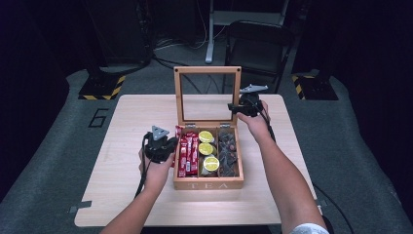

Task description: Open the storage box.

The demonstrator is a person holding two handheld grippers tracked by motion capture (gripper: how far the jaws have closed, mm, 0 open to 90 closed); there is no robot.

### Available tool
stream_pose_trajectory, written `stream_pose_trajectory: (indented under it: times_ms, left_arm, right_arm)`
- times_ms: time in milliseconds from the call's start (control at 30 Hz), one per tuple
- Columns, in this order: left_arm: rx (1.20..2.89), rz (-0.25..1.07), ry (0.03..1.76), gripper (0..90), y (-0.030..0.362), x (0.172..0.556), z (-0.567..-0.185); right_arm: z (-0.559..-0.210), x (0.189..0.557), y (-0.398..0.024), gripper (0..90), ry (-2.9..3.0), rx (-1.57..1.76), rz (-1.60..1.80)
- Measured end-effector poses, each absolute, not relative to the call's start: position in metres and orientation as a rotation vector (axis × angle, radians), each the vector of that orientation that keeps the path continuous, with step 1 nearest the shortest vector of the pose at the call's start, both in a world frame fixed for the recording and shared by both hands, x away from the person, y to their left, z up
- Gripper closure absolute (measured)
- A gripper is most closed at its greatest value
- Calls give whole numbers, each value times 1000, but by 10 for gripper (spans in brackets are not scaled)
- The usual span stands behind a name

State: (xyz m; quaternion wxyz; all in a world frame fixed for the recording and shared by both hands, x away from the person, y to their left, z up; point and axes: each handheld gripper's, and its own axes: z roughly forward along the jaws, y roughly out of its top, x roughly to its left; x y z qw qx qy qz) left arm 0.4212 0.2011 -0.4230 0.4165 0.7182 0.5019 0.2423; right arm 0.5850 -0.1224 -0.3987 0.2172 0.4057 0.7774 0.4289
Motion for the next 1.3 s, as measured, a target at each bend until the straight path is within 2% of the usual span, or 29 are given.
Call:
stream_pose_trajectory:
  times_ms: [467, 867, 1300]
  left_arm:
    - [1777, 649, 1330, 869, 249, 423, -422]
    - [1754, 642, 1415, 869, 283, 422, -451]
    - [1829, 607, 1446, 868, 289, 428, -486]
  right_arm:
    - [-398, 585, -122, 502, 2151, 1112, 1182]
    - [-398, 585, -122, 495, 2149, 1112, 1184]
    - [-398, 585, -122, 492, 2151, 1111, 1185]
